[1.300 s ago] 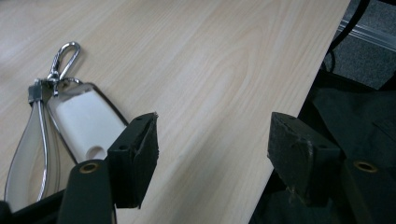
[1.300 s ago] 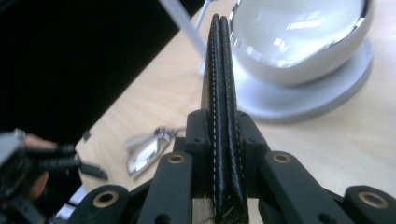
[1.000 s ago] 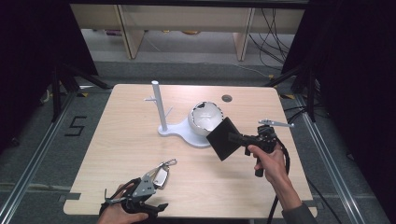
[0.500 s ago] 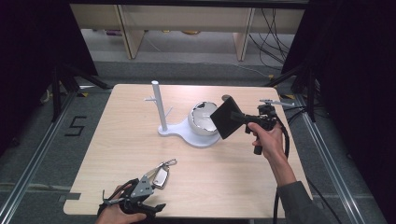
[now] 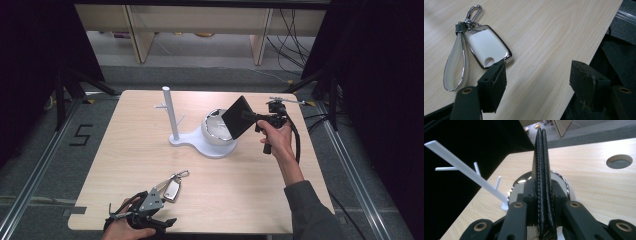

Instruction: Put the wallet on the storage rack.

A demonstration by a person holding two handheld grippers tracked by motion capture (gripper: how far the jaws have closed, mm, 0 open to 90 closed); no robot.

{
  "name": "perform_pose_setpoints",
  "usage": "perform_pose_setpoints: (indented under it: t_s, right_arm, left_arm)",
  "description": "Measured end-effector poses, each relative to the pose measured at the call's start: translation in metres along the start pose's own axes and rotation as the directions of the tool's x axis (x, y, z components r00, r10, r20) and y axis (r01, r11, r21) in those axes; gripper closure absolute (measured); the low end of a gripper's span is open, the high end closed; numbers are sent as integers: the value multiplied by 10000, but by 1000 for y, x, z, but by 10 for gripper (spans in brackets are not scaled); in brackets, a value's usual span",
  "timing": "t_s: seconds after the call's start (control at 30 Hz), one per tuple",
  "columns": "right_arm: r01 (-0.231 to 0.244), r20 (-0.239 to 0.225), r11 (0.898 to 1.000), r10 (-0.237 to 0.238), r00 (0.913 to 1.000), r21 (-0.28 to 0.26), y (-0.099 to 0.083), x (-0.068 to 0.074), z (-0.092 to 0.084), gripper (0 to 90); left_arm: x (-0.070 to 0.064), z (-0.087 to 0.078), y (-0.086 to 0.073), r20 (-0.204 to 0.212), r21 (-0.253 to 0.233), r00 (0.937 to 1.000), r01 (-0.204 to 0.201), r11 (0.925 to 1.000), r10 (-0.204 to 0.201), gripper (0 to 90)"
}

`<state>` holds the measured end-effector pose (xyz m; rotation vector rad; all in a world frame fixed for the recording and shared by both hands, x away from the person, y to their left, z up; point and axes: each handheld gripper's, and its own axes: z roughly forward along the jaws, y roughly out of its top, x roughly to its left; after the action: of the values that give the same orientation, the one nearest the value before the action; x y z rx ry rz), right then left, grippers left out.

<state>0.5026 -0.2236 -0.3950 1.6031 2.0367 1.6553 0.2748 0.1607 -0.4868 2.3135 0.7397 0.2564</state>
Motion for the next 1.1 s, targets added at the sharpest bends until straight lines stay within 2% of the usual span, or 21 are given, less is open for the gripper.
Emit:
perform_pose_setpoints:
  t_s: [0.2, 0.27, 0.3, 0.37, 0.5, 0.73, 0.8, 0.83, 0.87, 0.97, 1.0, 1.1]
  right_arm:
    - [-108, 52, 9999, 108, 9999, -64, 1, -4, 13, 790]
    - [-114, 83, 9999, 114, 9999, 21, 2, -3, 19, 790]
    - [20, 124, 10000, -19, 9999, -13, 2, -4, 22, 790]
    - [-93, 165, 9999, 91, 9998, 121, 1, -3, 27, 790]
    - [-17, 189, 9999, 15, 9998, 126, 0, -4, 34, 790]
    - [15, 302, 9993, -26, 9995, 375, -7, -7, 52, 789]
    - [-118, 346, 9985, 99, 9994, 539, -11, -7, 58, 788]
    - [-156, 333, 9980, 136, 9994, 618, -15, -8, 62, 787]
    - [-242, 266, 9974, 224, 9994, 675, -17, -8, 64, 787]
    - [-118, 358, 9974, 92, 9993, 716, -22, -10, 71, 785]
    - [-226, 347, 9972, 202, 9992, 711, -23, -9, 72, 784]
    - [-78, 427, 9971, 46, 9991, 760, -22, -9, 71, 774]
  left_arm:
    - [0, 0, 0, 152, 11, 9999, -32, 10000, 31, 295]
    - [2, 0, -1, 85, 33, 9998, -195, 9998, 195, 295]
    - [2, 0, -1, 76, 113, 9998, -191, 9998, 190, 295]
    - [2, 0, -1, 95, -44, 9999, -131, 9999, 131, 295]
    - [2, 0, -1, 106, -35, 9998, -138, 9999, 138, 295]
    - [1, 0, -2, 109, -26, 9998, -139, 9999, 139, 295]
    - [1, 1, -2, 67, 68, 9997, -219, 9997, 219, 294]
    - [0, 2, -3, 129, 100, 9999, -55, 9999, 54, 292]
    - [1, 3, -3, 152, 215, 9999, -73, 9997, 70, 290]
    - [1, 2, -3, 113, 154, 9996, -274, 9995, 273, 290]
    - [1, 2, -3, 113, 154, 9996, -274, 9995, 273, 290]
    - [0, 2, -3, 95, 84, 9999, -54, 9999, 53, 290]
